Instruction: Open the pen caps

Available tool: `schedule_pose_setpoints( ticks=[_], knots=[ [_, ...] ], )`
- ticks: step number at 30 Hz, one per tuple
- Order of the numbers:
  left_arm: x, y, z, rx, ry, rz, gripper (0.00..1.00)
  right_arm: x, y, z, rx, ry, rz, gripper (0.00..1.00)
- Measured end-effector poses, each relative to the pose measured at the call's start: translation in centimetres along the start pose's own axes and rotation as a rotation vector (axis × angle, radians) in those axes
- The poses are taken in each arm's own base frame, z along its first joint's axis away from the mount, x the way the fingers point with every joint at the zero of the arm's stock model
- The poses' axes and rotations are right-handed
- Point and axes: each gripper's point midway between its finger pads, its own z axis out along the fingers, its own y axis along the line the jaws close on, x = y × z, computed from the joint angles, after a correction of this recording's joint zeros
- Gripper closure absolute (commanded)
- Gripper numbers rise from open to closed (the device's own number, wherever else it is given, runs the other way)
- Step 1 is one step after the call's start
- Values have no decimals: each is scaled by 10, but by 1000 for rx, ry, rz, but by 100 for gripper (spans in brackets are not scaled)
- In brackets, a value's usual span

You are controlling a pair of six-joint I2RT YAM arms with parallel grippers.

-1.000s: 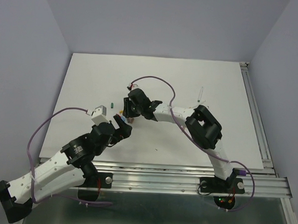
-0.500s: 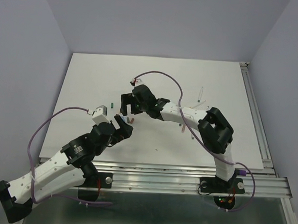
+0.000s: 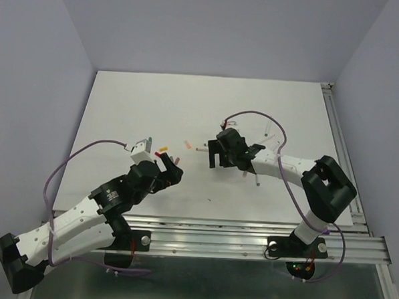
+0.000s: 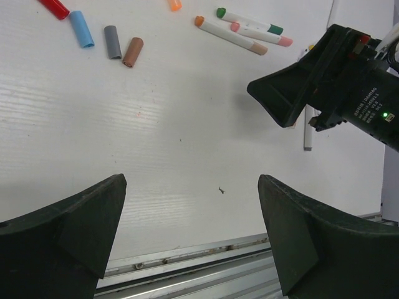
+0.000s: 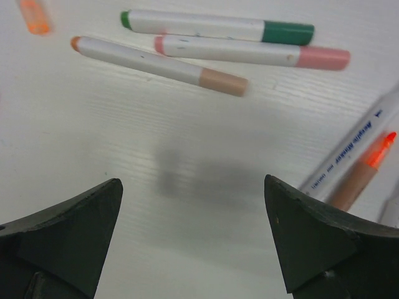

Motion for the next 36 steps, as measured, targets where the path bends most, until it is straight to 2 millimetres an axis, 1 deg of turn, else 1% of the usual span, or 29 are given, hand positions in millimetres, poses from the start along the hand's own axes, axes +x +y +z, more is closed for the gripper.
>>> schedule_pose_setpoints(
  ticks=[2, 4, 6, 8, 10, 15, 20, 26, 30, 33, 36],
  knots=[
    [2, -1, 3, -3, 9, 7, 1, 9, -16, -6, 54, 12, 17, 0],
    [5, -1, 6, -7, 19, 14, 1, 9, -22, -13, 80, -1, 37, 0],
    [8, -1, 9, -13, 32, 22, 1, 3, -29, -22, 112, -29, 65, 0],
    [9, -2, 10, -11, 35, 26, 1, -8, -37, -32, 146, -71, 99, 0],
    [8, -3, 11, -6, 33, 27, 1, -15, -42, -36, 156, -96, 100, 0],
    [7, -6, 11, 4, 30, 29, 1, -18, -43, -35, 129, -89, 20, 0],
    [7, -7, 11, 9, 28, 29, 1, -15, -45, -29, 162, -71, 49, 0],
    [6, -8, 11, 13, 25, 35, 1, -11, -48, -29, 177, -58, 71, 0],
    [6, -8, 11, 14, 24, 41, 1, -7, -54, -28, 217, -46, 92, 0],
    [6, -8, 11, 15, 23, 45, 1, -4, -56, -27, 227, -38, 89, 0],
    [6, -8, 12, 14, 24, 53, 1, -5, -52, -26, 202, -34, 60, 0]
  ],
)
